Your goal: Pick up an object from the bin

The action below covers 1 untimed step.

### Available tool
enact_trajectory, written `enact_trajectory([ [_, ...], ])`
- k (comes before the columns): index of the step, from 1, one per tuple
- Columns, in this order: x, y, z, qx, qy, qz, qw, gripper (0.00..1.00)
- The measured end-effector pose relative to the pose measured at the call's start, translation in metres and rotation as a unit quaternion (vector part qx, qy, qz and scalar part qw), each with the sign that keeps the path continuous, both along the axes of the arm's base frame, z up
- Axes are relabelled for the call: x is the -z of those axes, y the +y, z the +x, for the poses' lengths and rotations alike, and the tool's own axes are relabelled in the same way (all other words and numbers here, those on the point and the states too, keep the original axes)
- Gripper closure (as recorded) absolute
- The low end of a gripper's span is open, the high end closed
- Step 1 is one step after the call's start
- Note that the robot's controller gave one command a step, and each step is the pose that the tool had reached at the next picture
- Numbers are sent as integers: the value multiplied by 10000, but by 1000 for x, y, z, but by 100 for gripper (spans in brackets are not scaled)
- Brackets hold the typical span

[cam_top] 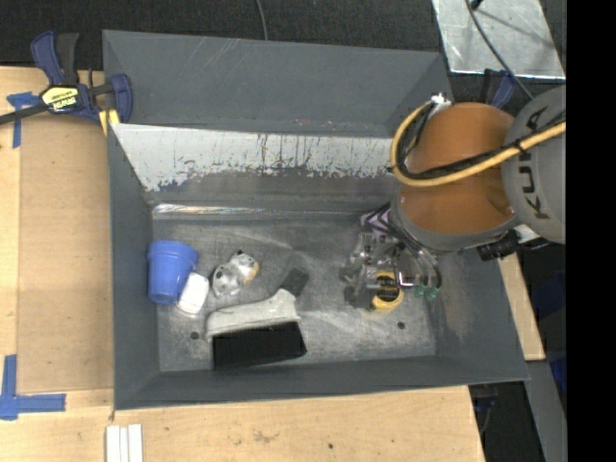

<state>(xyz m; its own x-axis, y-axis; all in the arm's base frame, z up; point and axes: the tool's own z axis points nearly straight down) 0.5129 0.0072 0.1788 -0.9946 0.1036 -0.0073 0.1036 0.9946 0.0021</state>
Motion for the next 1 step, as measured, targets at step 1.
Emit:
enact_trajectory([
  [1, 31, 1, 27, -1237, 19, -11, 9923, 0],
])
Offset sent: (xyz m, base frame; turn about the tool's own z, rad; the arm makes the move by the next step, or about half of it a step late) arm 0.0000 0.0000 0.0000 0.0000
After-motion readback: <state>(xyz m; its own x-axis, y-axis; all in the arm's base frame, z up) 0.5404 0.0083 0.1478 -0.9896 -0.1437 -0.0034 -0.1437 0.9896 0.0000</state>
